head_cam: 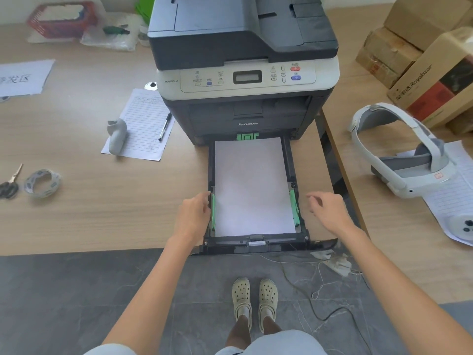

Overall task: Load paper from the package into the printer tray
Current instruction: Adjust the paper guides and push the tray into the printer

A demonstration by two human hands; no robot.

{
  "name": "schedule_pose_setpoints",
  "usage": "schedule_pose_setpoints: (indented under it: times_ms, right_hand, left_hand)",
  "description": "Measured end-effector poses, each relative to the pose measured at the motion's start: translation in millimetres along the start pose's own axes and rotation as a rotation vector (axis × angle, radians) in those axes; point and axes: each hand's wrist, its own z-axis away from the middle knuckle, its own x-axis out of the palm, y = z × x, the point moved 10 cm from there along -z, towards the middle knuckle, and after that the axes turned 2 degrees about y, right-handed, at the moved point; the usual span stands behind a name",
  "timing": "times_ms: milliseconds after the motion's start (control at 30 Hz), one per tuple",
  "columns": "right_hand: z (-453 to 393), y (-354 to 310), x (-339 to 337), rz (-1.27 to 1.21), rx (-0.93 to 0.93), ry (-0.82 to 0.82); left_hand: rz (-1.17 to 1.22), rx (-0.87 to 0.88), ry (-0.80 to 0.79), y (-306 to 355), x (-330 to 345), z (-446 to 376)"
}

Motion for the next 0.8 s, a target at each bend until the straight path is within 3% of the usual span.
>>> schedule_pose_setpoints:
  times_ms: [267,533,667,800]
  right_hand:
    - [50.2,69.5,-20.5,-0.115,0.129,0.015]
    - [110.9,83.1,26.1,-0.262,0.274,-0.072]
    - [115.0,68.4,38.7,-0.367,0.32,0.007]
    - [118.2,64.7,42.8,-0.403,0.35,0.134]
  left_hand:
    - [0.143,-0.102,0.087,-72.2,-42.9,26.2]
    - [0.462,-0.288,-0.064,-111.1,19.1,102.2]
    - [0.699,-0.455,0.071,-105.9,35.4,113.8]
    - [0.759,-0.515,0.18,-104.5,39.7,119.4]
